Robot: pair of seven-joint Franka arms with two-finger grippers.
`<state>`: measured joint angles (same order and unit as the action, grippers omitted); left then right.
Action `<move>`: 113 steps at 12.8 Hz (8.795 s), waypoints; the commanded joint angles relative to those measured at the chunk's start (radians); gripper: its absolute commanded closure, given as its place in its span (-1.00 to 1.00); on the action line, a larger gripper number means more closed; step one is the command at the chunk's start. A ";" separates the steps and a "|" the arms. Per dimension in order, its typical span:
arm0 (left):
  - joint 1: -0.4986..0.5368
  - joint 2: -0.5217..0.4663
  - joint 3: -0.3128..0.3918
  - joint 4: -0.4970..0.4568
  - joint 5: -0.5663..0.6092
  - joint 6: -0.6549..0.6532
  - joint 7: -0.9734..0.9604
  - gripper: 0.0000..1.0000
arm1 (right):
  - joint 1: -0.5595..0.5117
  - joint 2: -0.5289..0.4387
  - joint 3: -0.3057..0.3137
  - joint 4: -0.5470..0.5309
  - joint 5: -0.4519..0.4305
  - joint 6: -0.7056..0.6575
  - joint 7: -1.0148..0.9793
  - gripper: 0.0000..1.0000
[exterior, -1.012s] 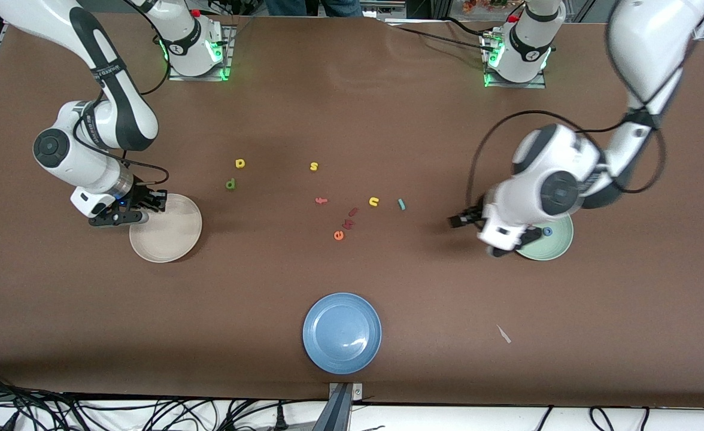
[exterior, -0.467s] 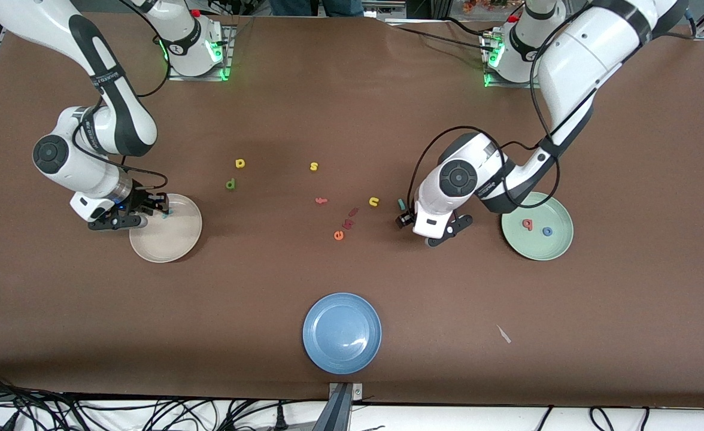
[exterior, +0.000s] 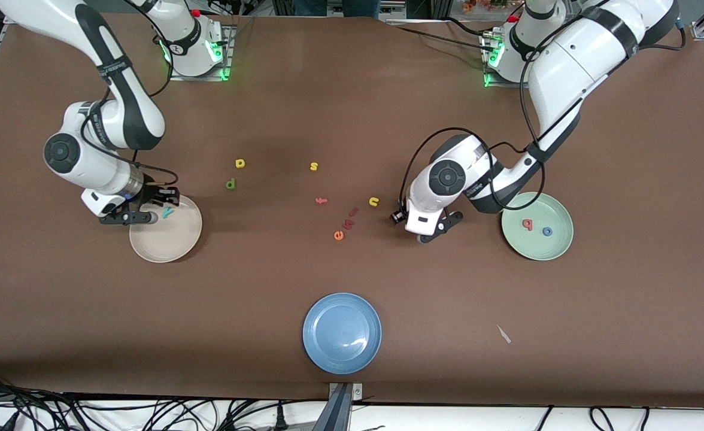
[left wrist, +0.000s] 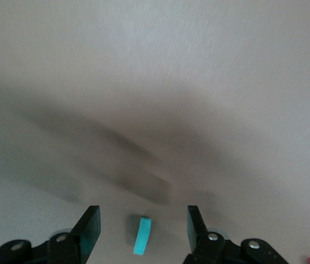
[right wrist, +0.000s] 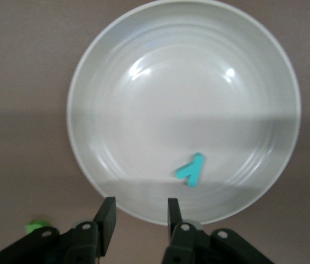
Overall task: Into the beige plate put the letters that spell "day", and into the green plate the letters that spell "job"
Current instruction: 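Release the cyan letter on the cream plate while the left gripper reaches teal piece, then carry the teal piece to the green plate while the right gripper grasps green p, then place the green p on the cream plate while the left gripper returns to rest, then reach and grasp the yellow letter with the right gripper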
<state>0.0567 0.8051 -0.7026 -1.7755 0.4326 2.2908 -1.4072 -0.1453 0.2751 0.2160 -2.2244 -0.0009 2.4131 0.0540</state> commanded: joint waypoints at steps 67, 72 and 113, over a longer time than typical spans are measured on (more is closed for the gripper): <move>0.149 -0.507 0.491 0.416 -0.347 -0.741 1.358 -0.95 | -0.108 -0.074 0.149 -0.244 -0.002 0.299 0.005 -0.32; 0.166 -0.592 0.488 0.280 -0.350 -0.614 1.360 -1.00 | -0.080 -0.137 0.249 -0.281 -0.001 0.248 0.182 -0.32; 0.196 -0.570 0.491 0.324 -0.350 -0.625 1.544 -1.00 | -0.043 0.042 0.342 -0.368 -0.018 0.357 0.061 0.21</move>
<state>0.2437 0.2420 -0.2117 -1.4458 0.1134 1.6640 0.1075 -0.2005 0.2941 0.5615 -2.5784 -0.0121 2.7418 0.1113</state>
